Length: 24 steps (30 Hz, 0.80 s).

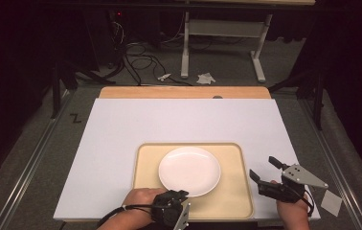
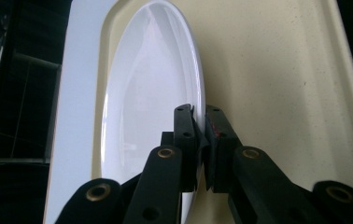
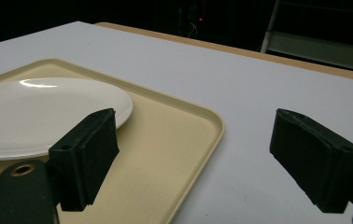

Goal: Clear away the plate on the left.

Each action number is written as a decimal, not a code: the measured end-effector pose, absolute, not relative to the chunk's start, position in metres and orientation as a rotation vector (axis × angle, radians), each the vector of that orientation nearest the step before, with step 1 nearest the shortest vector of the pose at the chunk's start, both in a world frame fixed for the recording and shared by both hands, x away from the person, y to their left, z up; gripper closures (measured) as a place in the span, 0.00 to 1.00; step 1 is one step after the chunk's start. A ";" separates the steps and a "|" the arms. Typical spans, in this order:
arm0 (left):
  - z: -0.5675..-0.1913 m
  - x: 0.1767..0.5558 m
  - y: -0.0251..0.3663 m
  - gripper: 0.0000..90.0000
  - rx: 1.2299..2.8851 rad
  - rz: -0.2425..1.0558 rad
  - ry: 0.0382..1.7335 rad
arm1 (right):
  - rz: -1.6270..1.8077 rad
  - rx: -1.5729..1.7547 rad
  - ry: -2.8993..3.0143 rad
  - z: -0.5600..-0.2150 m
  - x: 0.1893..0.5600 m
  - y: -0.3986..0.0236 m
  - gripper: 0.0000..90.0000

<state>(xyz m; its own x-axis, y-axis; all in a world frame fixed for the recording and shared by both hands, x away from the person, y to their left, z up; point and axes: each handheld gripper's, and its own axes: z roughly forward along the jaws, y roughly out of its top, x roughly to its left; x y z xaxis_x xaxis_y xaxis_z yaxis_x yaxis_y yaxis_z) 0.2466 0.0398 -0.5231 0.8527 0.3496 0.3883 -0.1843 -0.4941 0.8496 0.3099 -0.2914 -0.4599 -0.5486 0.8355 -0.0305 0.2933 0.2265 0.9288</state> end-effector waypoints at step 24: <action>-0.532 0.246 0.034 0.87 2.050 0.547 0.169 | 1.314 1.025 1.969 -0.460 0.309 -0.291 0.18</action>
<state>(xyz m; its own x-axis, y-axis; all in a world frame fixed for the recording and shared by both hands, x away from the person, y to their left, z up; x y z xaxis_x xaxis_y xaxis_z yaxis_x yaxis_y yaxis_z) 0.2455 0.0335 -0.5322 0.8894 0.3349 0.3111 -0.1012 -0.5193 0.8486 0.3093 -0.2906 -0.4598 -0.5547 0.8314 -0.0331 0.2881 0.2292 0.9298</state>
